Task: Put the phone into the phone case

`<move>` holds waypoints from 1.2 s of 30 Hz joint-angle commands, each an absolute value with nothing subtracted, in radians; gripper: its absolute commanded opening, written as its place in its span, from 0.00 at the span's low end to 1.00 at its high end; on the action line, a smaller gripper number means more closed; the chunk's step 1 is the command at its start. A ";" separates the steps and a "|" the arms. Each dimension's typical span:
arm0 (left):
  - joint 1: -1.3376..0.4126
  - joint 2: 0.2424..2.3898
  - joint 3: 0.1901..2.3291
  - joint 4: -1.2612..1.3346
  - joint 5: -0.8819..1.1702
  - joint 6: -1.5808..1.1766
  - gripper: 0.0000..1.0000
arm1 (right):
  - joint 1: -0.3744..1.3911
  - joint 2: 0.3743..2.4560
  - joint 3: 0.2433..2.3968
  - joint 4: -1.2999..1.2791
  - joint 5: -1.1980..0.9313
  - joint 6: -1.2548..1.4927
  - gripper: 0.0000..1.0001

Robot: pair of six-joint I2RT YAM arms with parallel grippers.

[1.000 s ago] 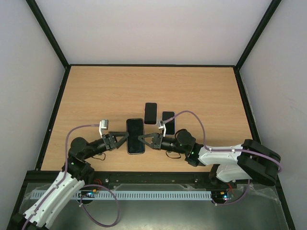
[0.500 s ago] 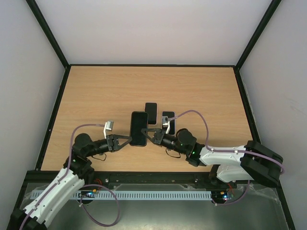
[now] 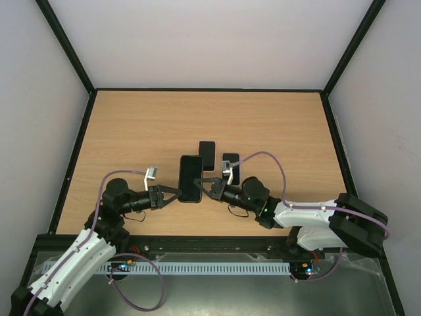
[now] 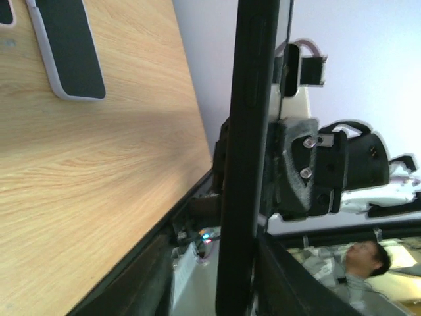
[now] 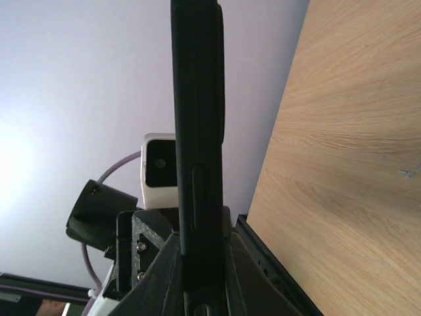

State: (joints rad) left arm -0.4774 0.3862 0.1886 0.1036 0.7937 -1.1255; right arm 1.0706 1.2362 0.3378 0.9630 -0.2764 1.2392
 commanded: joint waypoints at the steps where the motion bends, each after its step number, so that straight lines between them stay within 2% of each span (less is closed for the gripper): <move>1: -0.480 0.397 0.254 0.046 0.797 -1.126 0.42 | 1.066 1.222 0.320 1.188 -0.369 1.231 0.11; 4: -0.480 0.397 0.295 -0.005 0.759 -1.087 0.54 | 1.066 1.234 0.317 1.203 -0.397 1.236 0.11; 7: -0.480 0.417 0.297 0.024 0.749 -1.102 0.53 | 1.066 1.255 0.298 1.242 -0.399 1.253 0.10; 13: -0.481 0.470 0.297 0.047 0.730 -1.104 0.31 | 1.066 1.273 0.308 1.225 -0.405 1.254 0.10; 18: -0.482 0.481 0.290 0.061 0.721 -1.100 0.04 | 1.065 1.296 0.288 1.251 -0.397 1.275 0.11; 22: -0.480 0.498 0.294 0.044 0.708 -1.083 0.02 | 1.063 1.303 0.283 1.240 -0.386 1.279 0.15; 26: -0.480 0.527 0.310 0.029 0.693 -1.052 0.02 | 1.058 1.311 0.274 1.244 -0.367 1.288 0.22; 36: -0.479 0.579 0.281 0.076 0.636 -1.035 0.02 | 1.005 1.248 0.183 1.205 -0.318 1.309 0.55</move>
State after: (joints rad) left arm -0.4835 0.5667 0.2798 0.0315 0.6758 -1.0534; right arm 1.0248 1.3018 0.2131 1.1580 -0.3573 1.3106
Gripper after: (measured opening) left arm 0.071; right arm 0.497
